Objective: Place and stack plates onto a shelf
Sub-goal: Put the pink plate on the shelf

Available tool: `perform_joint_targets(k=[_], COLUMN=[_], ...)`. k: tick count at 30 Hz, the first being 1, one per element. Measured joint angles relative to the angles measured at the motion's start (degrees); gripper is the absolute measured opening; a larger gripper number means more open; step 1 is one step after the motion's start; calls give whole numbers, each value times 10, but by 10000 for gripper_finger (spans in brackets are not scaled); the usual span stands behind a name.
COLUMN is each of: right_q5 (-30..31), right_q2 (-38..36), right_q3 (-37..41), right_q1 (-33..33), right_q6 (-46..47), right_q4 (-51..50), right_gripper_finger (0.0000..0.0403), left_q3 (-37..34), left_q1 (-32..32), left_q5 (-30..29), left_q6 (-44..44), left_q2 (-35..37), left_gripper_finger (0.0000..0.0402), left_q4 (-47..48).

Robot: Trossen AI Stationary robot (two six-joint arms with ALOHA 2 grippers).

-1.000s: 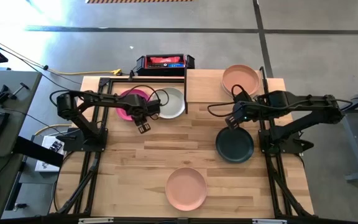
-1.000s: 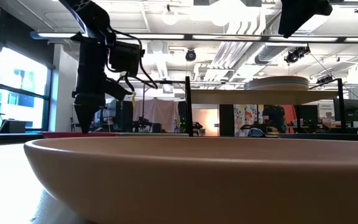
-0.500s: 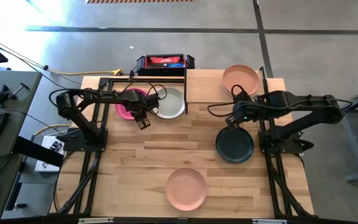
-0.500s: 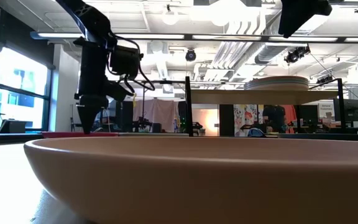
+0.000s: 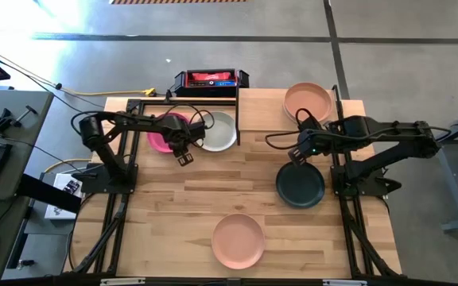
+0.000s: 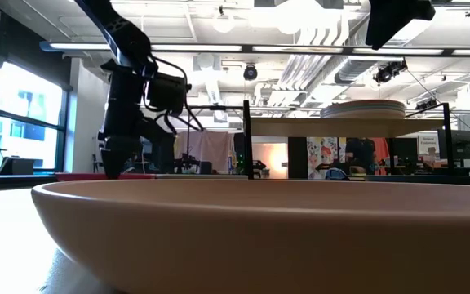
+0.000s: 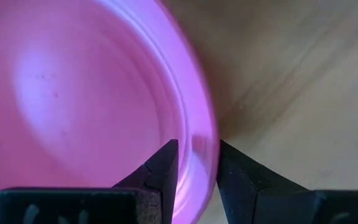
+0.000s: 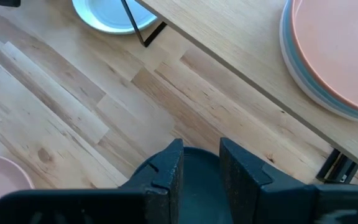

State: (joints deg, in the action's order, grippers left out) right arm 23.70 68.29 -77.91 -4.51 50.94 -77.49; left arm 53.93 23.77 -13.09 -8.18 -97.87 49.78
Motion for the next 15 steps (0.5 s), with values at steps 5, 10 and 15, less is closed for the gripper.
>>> perform_joint_targets(k=[5,10,15], right_q5=[0,0,0], right_q2=[0,0,0], right_q3=[0,0,0], right_q1=[0,0,0], right_q6=[0,0,0], right_q4=[0,4,20], right_gripper_finger=[83,83,83], left_q3=[0,0,0], left_q1=[0,-3,-18], left_q5=[-3,3,-3], left_q6=[4,13,14], left_q2=[-1,-1,0], left_gripper_finger=[88,51,8], left_q4=[0,2,17])
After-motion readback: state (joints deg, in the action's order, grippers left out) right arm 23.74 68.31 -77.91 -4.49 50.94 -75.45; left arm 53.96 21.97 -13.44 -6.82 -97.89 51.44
